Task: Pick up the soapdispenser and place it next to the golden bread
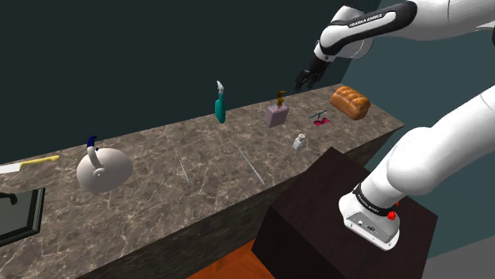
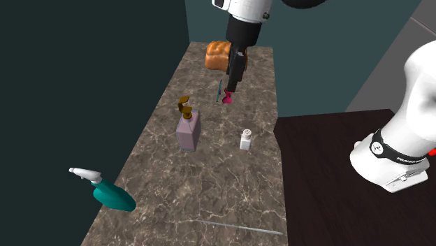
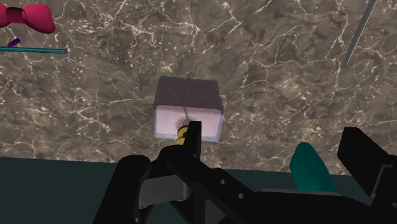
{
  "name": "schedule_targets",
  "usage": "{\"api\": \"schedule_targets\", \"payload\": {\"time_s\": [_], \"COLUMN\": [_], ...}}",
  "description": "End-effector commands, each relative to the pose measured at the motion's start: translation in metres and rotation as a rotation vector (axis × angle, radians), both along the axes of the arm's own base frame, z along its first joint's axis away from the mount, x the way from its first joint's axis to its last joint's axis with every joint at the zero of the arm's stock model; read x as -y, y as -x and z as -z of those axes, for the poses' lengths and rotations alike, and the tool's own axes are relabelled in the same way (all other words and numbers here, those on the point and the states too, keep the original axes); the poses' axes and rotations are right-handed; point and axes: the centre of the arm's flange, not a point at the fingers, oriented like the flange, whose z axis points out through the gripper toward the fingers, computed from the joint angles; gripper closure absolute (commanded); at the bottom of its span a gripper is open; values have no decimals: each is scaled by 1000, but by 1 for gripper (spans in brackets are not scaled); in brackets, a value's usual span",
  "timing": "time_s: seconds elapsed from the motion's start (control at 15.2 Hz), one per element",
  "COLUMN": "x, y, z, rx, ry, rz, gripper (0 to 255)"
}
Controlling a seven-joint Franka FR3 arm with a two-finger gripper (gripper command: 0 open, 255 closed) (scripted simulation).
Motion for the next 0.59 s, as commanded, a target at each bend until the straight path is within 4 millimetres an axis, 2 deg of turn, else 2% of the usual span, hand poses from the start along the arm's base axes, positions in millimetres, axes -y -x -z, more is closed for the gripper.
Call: {"api": "schedule_targets", "payload": {"time_s": [0.0, 0.53], "x": [15, 68], "y": [-12, -67], "z": [23, 99], "rx": [14, 61], "ry": [-14, -77], "rz": [3, 10], "gripper": [0, 0]}}
